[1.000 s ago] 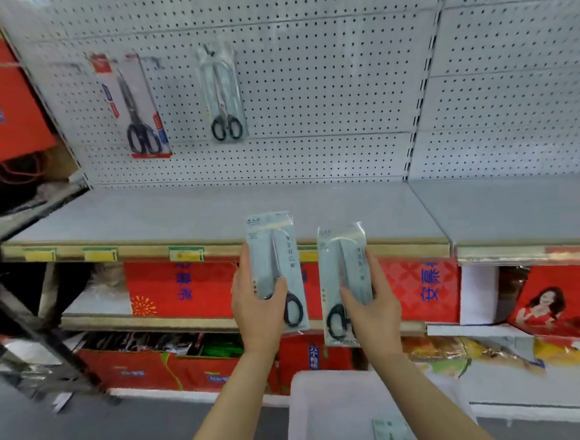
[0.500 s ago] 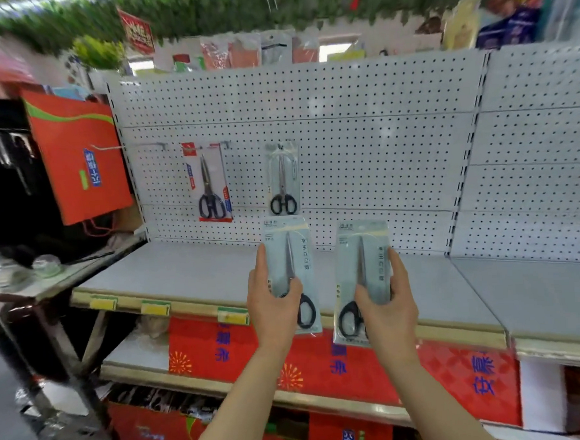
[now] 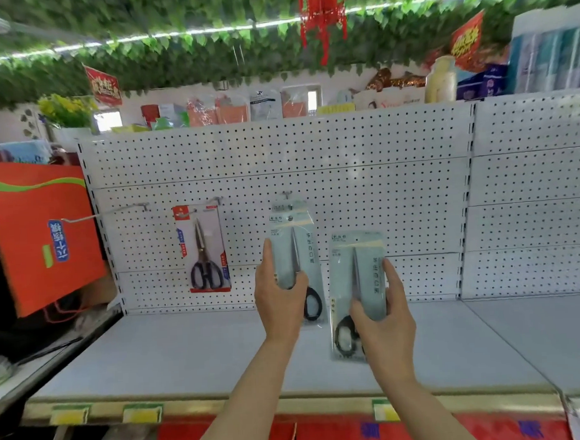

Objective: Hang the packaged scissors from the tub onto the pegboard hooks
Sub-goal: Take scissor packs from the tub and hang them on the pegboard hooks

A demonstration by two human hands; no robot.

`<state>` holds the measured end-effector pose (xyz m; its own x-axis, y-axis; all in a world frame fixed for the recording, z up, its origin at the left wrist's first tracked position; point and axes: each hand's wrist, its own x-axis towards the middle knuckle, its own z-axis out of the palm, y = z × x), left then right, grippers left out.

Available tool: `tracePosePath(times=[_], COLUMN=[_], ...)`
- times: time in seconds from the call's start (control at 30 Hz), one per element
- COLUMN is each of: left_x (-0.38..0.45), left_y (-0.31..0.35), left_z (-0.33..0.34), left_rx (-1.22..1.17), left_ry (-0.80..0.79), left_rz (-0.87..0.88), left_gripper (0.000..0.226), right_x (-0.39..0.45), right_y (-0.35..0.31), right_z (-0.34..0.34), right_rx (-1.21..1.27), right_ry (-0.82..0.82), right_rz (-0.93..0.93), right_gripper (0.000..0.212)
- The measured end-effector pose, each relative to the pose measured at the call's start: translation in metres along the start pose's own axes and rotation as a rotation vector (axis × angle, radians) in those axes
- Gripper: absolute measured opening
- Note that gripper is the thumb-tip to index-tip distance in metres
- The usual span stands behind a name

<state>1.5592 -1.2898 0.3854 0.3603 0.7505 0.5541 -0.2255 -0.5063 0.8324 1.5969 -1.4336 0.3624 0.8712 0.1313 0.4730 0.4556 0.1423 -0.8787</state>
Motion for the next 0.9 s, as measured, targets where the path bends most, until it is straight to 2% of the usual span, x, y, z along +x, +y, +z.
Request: tracePosePath(times=[0.5,0.8,0.9], left_x=[0.059,0.073,0.078], left_y=[-0.026,-0.060,-0.071], left_z=[0.036,0.037,0.030], left_rx=[0.083,0.299,0.293], left_ry=[-0.013,-0.040,-0.068], left_rz=[-0.047,0.023,0.049], left_gripper=[0.081,0.076,0.075], right_x=[0.034,0.042,0.048], right_y=[-0.001,0.016,0.016], right_z=[0.024,0.044,0.056], right_rx=[-0.069,-0.055,-0.029], right_ry=[-0.012,-0.051,-0.089], right_rz=[-0.032,-0.041,-0.052], right_gripper=[0.074,0.077,0.076])
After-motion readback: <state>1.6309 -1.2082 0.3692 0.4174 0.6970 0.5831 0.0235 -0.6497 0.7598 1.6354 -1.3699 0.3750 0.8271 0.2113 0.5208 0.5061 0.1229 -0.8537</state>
